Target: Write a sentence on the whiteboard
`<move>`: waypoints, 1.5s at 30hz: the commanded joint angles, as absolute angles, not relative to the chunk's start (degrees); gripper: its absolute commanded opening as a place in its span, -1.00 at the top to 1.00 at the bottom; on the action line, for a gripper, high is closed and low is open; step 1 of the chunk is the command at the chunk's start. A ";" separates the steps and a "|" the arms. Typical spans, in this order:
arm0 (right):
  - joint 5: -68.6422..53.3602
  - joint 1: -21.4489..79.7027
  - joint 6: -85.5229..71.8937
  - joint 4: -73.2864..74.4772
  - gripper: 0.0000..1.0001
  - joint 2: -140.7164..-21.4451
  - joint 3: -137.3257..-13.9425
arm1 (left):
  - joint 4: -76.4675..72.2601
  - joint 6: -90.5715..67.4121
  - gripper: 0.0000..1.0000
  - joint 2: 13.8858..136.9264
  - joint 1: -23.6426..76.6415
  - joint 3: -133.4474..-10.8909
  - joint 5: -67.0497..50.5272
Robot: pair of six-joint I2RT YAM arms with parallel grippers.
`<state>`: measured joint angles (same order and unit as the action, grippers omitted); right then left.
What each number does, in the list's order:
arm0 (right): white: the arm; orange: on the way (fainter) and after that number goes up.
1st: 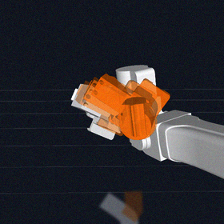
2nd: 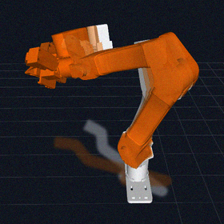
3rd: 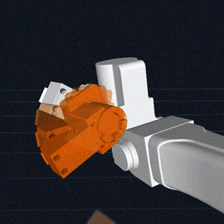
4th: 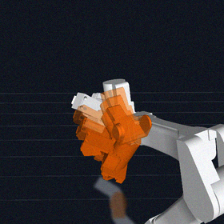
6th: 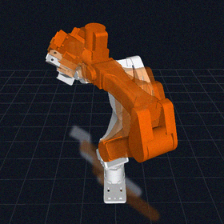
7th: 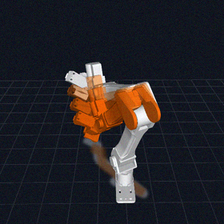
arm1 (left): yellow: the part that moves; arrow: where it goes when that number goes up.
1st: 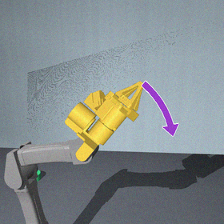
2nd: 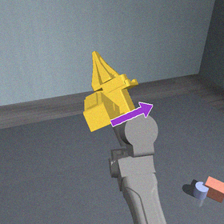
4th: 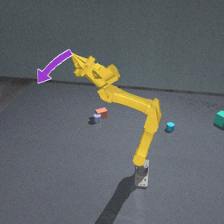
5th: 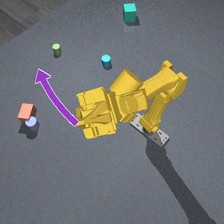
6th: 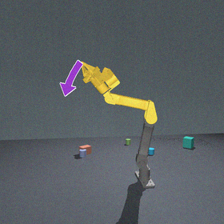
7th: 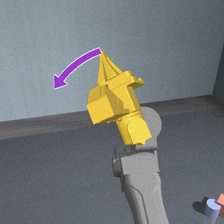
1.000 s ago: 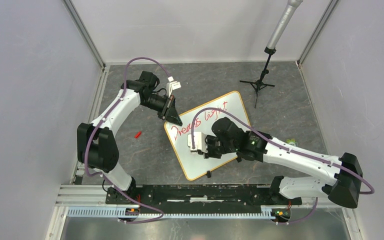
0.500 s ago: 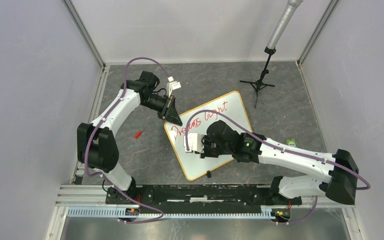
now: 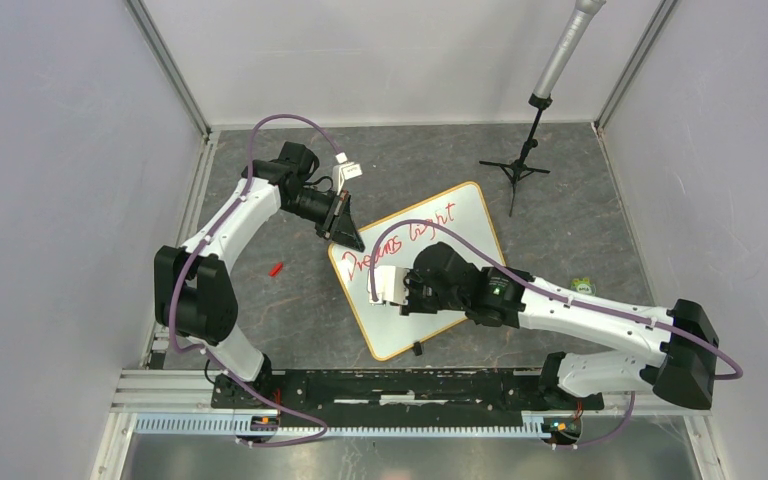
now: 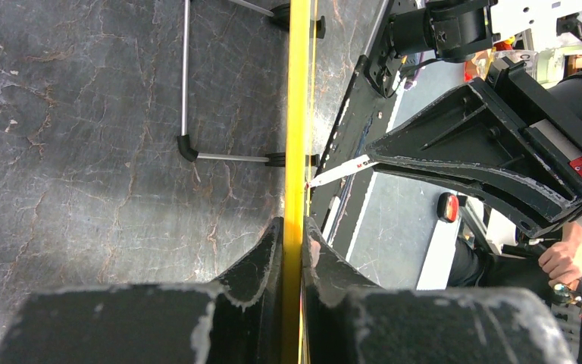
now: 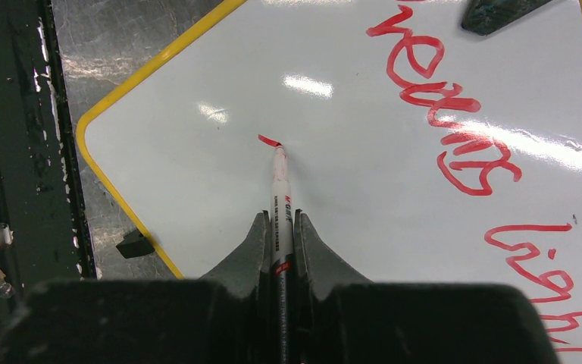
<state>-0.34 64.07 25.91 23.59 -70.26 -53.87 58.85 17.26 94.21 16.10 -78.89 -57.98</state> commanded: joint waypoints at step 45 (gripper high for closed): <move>-3.36 64.08 25.84 23.43 1.00 -68.28 -54.55 | 58.80 18.70 0.95 95.32 15.91 -79.37 -56.86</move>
<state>-5.72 64.45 26.63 24.47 -68.60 -52.45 58.92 17.72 94.65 16.08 -78.89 -58.43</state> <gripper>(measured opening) 0.127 0.160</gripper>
